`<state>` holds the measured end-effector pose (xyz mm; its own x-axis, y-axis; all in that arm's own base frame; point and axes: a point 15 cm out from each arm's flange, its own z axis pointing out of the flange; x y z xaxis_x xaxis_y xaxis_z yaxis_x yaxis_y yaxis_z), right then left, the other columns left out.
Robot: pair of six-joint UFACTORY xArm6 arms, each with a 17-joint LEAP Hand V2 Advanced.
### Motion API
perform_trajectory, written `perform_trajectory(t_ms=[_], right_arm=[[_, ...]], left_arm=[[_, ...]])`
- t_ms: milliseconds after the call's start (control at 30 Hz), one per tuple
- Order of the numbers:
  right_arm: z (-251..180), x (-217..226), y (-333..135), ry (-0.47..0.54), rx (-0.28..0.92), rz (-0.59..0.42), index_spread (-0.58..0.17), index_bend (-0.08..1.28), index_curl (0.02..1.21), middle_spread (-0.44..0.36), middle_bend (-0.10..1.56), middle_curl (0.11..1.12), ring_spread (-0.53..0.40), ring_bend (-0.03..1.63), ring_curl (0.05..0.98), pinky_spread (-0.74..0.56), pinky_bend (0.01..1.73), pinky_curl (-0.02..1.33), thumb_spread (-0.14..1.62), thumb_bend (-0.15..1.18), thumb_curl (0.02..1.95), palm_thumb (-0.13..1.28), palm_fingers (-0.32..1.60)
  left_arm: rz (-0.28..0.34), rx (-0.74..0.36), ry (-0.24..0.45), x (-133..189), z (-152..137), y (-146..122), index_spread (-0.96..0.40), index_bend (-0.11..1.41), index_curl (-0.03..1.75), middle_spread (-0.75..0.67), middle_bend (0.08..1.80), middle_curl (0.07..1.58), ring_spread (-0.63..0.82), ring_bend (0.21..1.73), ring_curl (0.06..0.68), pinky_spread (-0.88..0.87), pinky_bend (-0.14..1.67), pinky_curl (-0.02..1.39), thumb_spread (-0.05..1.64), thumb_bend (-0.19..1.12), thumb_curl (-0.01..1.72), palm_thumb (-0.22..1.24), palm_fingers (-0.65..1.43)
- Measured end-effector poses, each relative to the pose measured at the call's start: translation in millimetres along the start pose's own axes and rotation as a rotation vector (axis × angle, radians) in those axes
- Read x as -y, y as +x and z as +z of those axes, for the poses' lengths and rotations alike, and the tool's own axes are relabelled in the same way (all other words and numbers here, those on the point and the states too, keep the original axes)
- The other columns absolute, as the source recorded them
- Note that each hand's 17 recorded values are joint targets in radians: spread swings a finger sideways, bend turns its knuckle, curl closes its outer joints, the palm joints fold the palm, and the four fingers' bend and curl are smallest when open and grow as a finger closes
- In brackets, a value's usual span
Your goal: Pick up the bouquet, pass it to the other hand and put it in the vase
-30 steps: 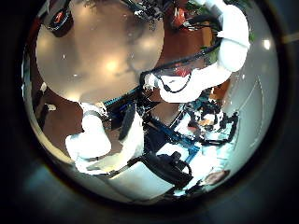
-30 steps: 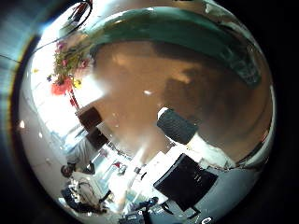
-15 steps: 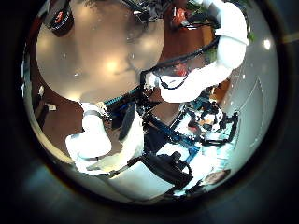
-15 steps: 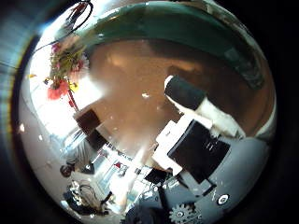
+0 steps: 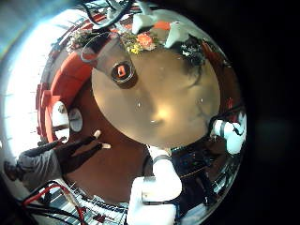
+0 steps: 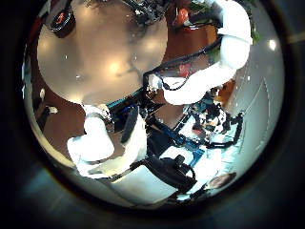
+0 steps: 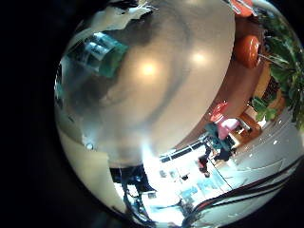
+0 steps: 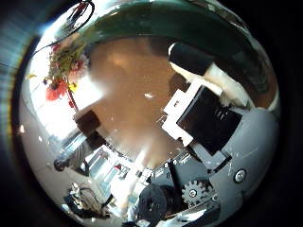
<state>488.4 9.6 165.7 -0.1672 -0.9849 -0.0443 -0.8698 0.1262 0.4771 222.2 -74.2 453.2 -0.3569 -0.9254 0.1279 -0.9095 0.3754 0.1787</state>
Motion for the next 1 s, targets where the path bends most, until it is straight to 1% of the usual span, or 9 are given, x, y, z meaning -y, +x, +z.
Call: perform_trajectory(t_ms=[33, 167, 267, 400, 467, 533, 600, 767, 1000], right_arm=[[2.6, -1.0, 0.9, -0.015, -0.002, 0.001, -0.469, 0.41, 0.66, -0.251, 0.79, 0.74, -0.246, 1.17, 0.488, -0.45, 1.11, 0.17, 1.05, -0.01, 0.47, 0.75, 1.16], [10.4, -1.7, 2.3, -0.059, -0.007, 0.003, -0.510, 0.53, 0.78, -0.281, 0.85, 0.81, -0.253, 1.23, 0.533, -0.41, 1.26, 0.25, 1.01, -0.01, 0.49, 0.81, 1.12], [12.2, -1.2, 1.3, -0.063, -0.010, 0.002, -0.533, 0.64, 0.89, -0.305, 0.91, 0.89, -0.259, 1.29, 0.578, -0.35, 1.40, 0.33, 0.98, 0.00, 0.52, 0.88, 1.10], [8.2, 3.4, 1.7, -0.036, -0.015, 0.003, -0.530, 0.78, 0.98, -0.310, 1.00, 0.96, -0.259, 1.32, 0.618, -0.29, 1.48, 0.38, 0.94, 0.00, 0.54, 0.96, 1.12], [-3.0, 9.3, 2.8, 0.015, -0.014, 0.004, -0.520, 0.83, 1.01, -0.306, 1.05, 0.98, -0.259, 1.33, 0.635, -0.27, 1.49, 0.40, 0.93, 0.00, 0.55, 0.99, 1.13], [-25.6, 15.6, 1.5, 0.103, -0.006, -0.001, -0.498, 0.91, 1.06, -0.292, 1.12, 1.01, -0.253, 1.35, 0.664, -0.23, 1.52, 0.43, 0.93, 0.02, 0.59, 1.07, 1.12], [-48.9, 14.8, 1.6, 0.179, 0.002, -0.008, -0.486, 0.93, 1.07, -0.284, 1.15, 1.02, -0.250, 1.37, 0.678, -0.22, 1.52, 0.44, 0.94, 0.04, 0.61, 1.10, 1.12], [-85.6, -7.0, 12.2, 0.254, 0.023, -0.009, -0.444, 0.99, 1.10, -0.257, 1.21, 1.02, -0.241, 1.39, 0.713, -0.19, 1.52, 0.49, 0.94, 0.04, 0.66, 1.15, 1.10], [-143.5, -55.5, 21.4, 0.371, 0.059, -0.057, -0.391, 1.02, 1.11, -0.214, 1.26, 1.01, -0.230, 1.40, 0.747, -0.16, 1.50, 0.54, 0.95, 0.05, 0.74, 1.19, 1.09]], left_arm=[[0.003, 0.001, 0.003, -0.2, -1.3, 0.4, 0.12, 0.18, 0.36, 0.43, 0.20, 0.33, 0.56, 0.52, 0.195, 0.53, 0.18, 0.26, 1.10, -0.02, 0.32, 0.32, 0.11], [0.003, 0.001, 0.005, 0.6, -1.8, 0.4, 0.12, 0.18, 0.36, 0.43, 0.19, 0.33, 0.56, 0.52, 0.194, 0.53, 0.18, 0.26, 1.10, -0.02, 0.32, 0.32, 0.12], [0.004, 0.001, 0.001, 0.4, -0.8, 0.3, 0.12, 0.18, 0.36, 0.43, 0.19, 0.33, 0.56, 0.52, 0.194, 0.53, 0.18, 0.26, 1.10, -0.02, 0.32, 0.32, 0.12], [0.005, 0.001, 0.004, -0.2, -2.0, 0.5, 0.12, 0.18, 0.37, 0.42, 0.19, 0.33, 0.56, 0.51, 0.194, 0.53, 0.18, 0.26, 1.10, -0.02, 0.32, 0.32, 0.12], [0.005, 0.001, 0.008, 0.2, -2.7, 0.3, 0.12, 0.18, 0.37, 0.42, 0.19, 0.33, 0.56, 0.51, 0.193, 0.53, 0.19, 0.27, 1.10, -0.02, 0.32, 0.32, 0.12], [0.005, 0.002, 0.009, 0.5, -2.8, 0.1, 0.12, 0.18, 0.37, 0.42, 0.19, 0.33, 0.56, 0.52, 0.195, 0.53, 0.19, 0.26, 1.10, -0.02, 0.32, 0.32, 0.12], [0.005, 0.002, 0.009, 0.6, -2.7, 0.1, 0.12, 0.18, 0.37, 0.42, 0.19, 0.33, 0.56, 0.52, 0.196, 0.53, 0.19, 0.26, 1.10, -0.02, 0.32, 0.32, 0.12], [0.009, 0.001, 0.007, 0.8, -1.7, 0.0, 0.12, 0.18, 0.37, 0.42, 0.19, 0.33, 0.56, 0.52, 0.197, 0.53, 0.19, 0.26, 1.10, -0.02, 0.32, 0.32, 0.12], [0.009, 0.002, 0.013, 4.0, -2.9, -0.7, 0.12, 0.18, 0.37, 0.42, 0.19, 0.33, 0.56, 0.52, 0.199, 0.53, 0.19, 0.26, 1.10, -0.02, 0.32, 0.32, 0.12]])
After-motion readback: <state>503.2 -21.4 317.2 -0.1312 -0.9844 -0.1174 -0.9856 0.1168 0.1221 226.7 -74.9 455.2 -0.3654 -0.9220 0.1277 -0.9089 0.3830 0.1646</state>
